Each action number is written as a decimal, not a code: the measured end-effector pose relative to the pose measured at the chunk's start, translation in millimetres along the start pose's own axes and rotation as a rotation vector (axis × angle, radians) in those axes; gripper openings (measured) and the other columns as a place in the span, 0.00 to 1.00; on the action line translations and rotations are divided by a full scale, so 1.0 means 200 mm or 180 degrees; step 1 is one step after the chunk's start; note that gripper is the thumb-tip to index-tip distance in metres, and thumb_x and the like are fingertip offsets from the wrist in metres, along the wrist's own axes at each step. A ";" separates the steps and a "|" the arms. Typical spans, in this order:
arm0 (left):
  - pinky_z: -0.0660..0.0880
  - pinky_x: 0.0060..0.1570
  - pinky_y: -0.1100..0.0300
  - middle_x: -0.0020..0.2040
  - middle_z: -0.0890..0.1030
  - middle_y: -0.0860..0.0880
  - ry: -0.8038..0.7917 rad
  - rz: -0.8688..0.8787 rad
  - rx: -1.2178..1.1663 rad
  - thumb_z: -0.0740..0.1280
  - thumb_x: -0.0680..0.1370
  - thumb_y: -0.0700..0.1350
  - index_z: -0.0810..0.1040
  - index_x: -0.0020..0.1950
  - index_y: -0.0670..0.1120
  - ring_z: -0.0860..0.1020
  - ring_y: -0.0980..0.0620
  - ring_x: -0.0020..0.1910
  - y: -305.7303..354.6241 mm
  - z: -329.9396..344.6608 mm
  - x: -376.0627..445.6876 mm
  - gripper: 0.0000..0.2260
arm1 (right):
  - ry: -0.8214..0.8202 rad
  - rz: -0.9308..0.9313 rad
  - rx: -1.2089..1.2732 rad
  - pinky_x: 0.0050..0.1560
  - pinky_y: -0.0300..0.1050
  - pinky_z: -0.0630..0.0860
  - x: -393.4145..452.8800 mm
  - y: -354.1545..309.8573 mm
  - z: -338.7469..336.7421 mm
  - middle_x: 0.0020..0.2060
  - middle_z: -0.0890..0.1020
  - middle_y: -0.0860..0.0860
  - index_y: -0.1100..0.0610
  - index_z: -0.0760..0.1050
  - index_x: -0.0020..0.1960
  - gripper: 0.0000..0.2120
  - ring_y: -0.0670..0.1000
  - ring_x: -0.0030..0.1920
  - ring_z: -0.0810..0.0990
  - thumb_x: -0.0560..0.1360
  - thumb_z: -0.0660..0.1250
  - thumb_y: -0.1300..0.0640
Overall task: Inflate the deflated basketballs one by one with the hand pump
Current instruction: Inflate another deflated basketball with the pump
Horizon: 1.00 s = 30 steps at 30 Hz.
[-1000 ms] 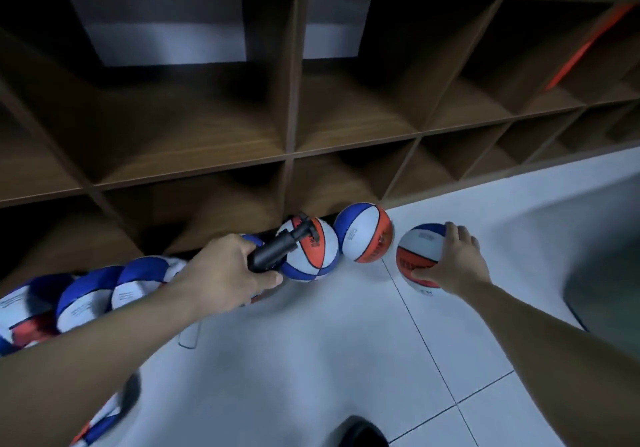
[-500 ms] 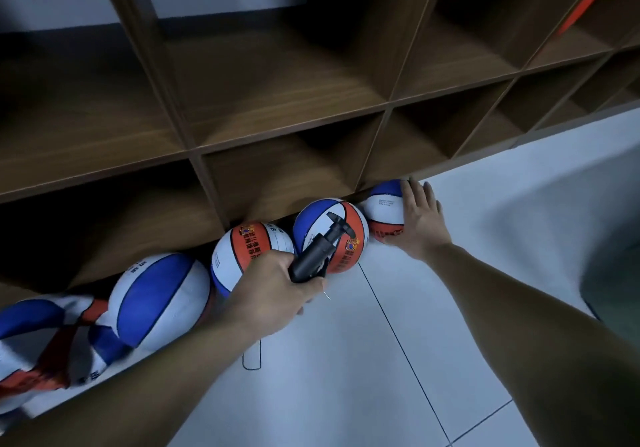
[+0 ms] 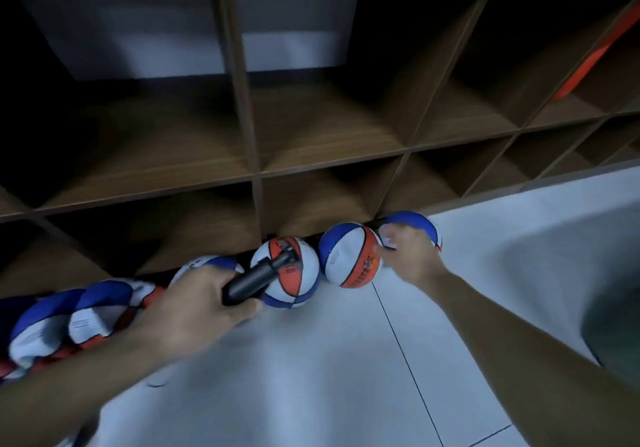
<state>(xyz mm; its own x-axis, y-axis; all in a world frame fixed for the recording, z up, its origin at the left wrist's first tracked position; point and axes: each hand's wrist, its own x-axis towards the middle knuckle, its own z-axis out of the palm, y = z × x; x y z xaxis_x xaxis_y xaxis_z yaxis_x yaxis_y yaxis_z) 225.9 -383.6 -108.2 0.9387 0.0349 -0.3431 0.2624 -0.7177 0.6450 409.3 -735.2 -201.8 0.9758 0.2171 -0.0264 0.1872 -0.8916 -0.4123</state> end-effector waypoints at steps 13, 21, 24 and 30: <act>0.71 0.32 0.55 0.33 0.81 0.50 0.0889 -0.0751 0.1090 0.79 0.73 0.59 0.77 0.37 0.48 0.79 0.52 0.32 -0.93 -1.06 -1.03 0.19 | -0.1266 -0.2407 -0.1188 0.51 0.50 0.77 -0.67 -1.88 0.06 0.55 0.80 0.46 0.48 0.78 0.60 0.14 0.53 0.54 0.80 0.78 0.70 0.42; 0.68 0.28 0.56 0.34 0.81 0.46 0.0650 -0.0933 0.1058 0.78 0.75 0.56 0.79 0.38 0.44 0.78 0.50 0.31 -1.28 -1.10 -1.29 0.17 | -0.1662 -0.2345 -0.1266 0.48 0.54 0.79 -0.98 -2.41 0.73 0.49 0.77 0.47 0.49 0.75 0.52 0.10 0.56 0.50 0.79 0.79 0.68 0.43; 0.68 0.28 0.58 0.34 0.81 0.46 0.0586 -0.0935 0.0865 0.78 0.75 0.55 0.79 0.38 0.45 0.78 0.50 0.30 -1.33 -1.12 -1.30 0.16 | -0.1552 -0.1989 -0.1238 0.55 0.55 0.78 -0.91 -2.43 0.90 0.61 0.77 0.51 0.52 0.76 0.65 0.17 0.58 0.62 0.78 0.80 0.69 0.46; 0.67 0.28 0.59 0.33 0.80 0.49 0.0669 -0.0912 0.0726 0.79 0.77 0.57 0.77 0.38 0.49 0.76 0.51 0.29 -1.41 -1.16 -1.27 0.17 | -0.1215 -0.1375 -0.0952 0.75 0.55 0.69 -0.58 -2.37 1.04 0.80 0.65 0.53 0.54 0.61 0.83 0.46 0.59 0.78 0.67 0.72 0.77 0.44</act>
<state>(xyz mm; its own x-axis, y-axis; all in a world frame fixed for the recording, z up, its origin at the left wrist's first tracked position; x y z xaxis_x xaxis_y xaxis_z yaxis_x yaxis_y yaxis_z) -35.4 -28.1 -43.9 0.8664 0.3795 -0.3245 0.4853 -0.7931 0.3682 182.8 -254.5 -192.7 0.7070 0.6579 -0.2596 0.6311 -0.7525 -0.1883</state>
